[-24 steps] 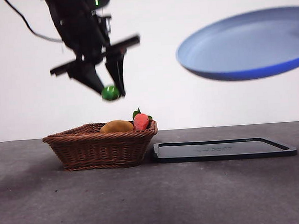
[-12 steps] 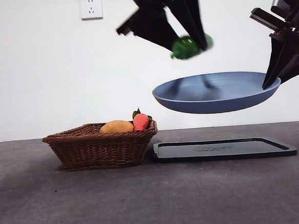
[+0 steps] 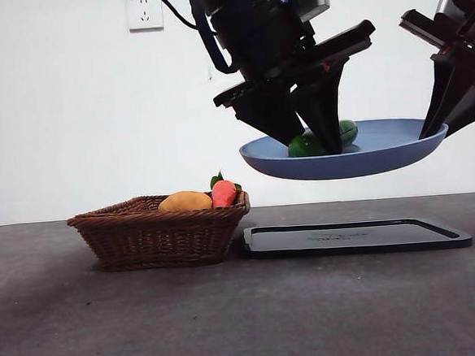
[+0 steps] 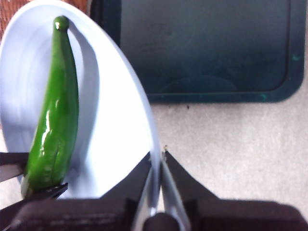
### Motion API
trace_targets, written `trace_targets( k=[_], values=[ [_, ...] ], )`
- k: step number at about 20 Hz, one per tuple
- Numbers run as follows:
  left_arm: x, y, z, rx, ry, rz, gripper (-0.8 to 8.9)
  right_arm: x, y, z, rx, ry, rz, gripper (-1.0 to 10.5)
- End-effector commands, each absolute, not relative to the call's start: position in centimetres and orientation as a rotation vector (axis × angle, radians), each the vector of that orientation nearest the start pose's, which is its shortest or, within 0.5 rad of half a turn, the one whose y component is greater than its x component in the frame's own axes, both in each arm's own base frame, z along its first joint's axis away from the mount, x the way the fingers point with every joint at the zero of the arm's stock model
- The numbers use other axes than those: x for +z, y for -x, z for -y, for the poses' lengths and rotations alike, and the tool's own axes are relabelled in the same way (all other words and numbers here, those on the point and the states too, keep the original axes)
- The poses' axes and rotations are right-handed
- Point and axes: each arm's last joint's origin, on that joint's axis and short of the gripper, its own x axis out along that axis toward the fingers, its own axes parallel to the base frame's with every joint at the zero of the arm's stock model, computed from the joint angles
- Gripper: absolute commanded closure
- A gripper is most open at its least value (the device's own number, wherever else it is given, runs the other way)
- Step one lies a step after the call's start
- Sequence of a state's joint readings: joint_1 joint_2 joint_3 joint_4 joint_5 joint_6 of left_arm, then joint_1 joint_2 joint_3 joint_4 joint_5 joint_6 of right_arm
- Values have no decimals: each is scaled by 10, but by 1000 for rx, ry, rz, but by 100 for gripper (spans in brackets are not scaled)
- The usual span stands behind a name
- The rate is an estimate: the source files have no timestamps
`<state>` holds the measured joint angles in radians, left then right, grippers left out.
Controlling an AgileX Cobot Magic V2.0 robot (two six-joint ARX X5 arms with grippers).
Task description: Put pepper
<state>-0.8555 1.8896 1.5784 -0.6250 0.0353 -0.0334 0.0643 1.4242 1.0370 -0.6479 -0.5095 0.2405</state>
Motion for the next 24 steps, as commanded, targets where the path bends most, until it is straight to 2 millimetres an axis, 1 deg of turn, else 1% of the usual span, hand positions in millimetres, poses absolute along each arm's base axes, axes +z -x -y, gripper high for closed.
trace_targets(
  k=[1,6,9,15,18,22,24],
  values=[
    [253,-267,322,-827,-378,-899,586,249,-281,-33,405,-467,-1086,941],
    [253,-265,322,-833,-383,-907,567,247,-279,-33,385,-490,-1117,941],
    [263,-261,318,-853,-371,-905,565,246,-277,-33,369,-498,-1147,941],
    [303,-246,300,-866,-341,-834,564,245,-276,-32,324,-554,-1169,941],
    [331,-234,284,-870,-321,-789,564,245,-279,-31,269,-558,-1149,942],
    [370,-212,256,-876,-298,-714,564,238,-294,-22,219,-613,-1135,942],
    [389,-199,240,-881,-279,-662,564,230,-309,-17,200,-624,-1146,942]
  ],
)
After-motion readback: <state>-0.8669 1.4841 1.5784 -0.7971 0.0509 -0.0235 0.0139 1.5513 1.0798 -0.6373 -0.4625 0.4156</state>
